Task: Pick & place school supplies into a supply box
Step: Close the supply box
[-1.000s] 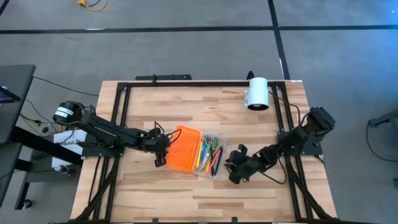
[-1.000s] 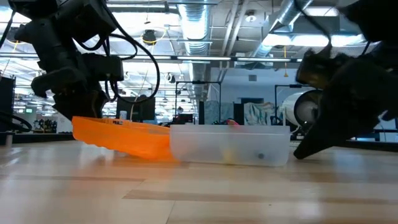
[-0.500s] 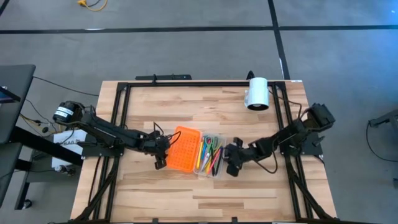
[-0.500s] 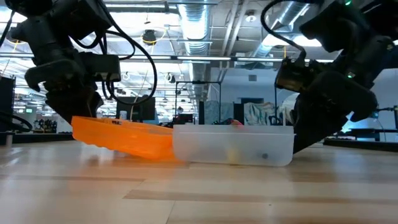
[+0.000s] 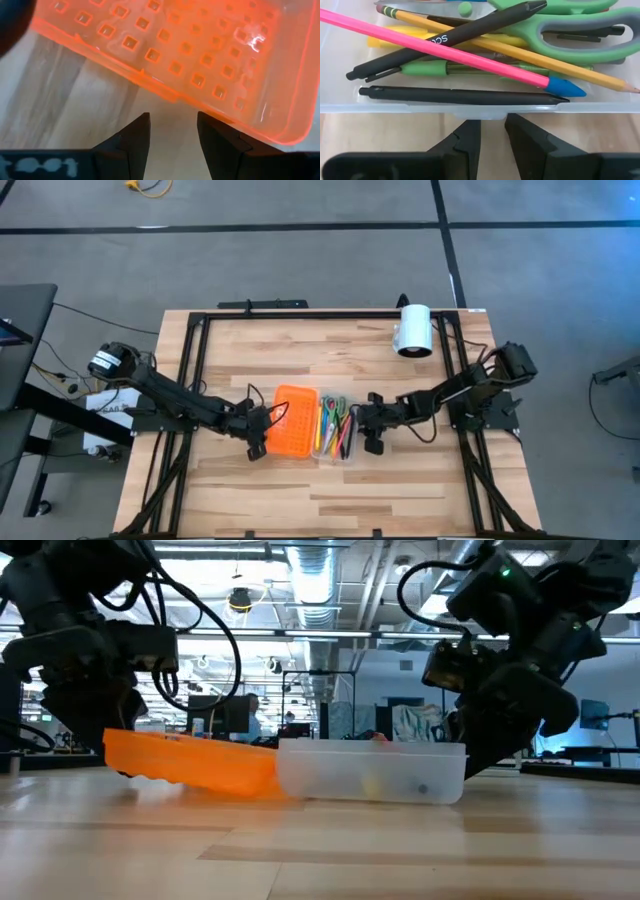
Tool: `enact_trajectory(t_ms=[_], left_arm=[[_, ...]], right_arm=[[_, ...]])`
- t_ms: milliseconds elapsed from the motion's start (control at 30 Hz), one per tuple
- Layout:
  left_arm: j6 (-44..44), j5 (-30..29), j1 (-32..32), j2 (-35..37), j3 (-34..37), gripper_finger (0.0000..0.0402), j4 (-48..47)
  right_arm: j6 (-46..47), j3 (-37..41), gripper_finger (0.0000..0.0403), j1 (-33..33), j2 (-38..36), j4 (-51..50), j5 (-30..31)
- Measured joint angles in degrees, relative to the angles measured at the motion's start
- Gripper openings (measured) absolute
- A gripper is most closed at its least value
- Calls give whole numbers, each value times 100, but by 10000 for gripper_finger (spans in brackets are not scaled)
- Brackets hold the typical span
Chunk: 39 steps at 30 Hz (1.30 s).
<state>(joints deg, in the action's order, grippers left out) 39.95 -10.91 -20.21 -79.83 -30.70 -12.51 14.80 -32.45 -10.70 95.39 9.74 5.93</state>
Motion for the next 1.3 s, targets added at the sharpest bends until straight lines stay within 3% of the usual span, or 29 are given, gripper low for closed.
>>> enact_trajectory(t_ms=[300,567,733,900,1067,1300], left_arm=[[444,-445,-229,-7,-2,153,-16],[644,-709,-214,-7,-2,153,-972],[596,-998,-181,0,-15,153,-1334],[-20,-1369,162,-7,3,153,-1137],[-1140,-638,780,1,133,153,-402],[-2004,30,1318,20,160,153,-116]], right_arm=[[-347,4,96,357,-32,17,-328],[-475,0,96,378,-32,-34,-410],[-475,0,96,378,-32,-39,-416],[-454,9,97,378,-32,-4,-421],[-296,9,97,378,-30,0,-428],[-126,9,98,376,-30,2,-432]])
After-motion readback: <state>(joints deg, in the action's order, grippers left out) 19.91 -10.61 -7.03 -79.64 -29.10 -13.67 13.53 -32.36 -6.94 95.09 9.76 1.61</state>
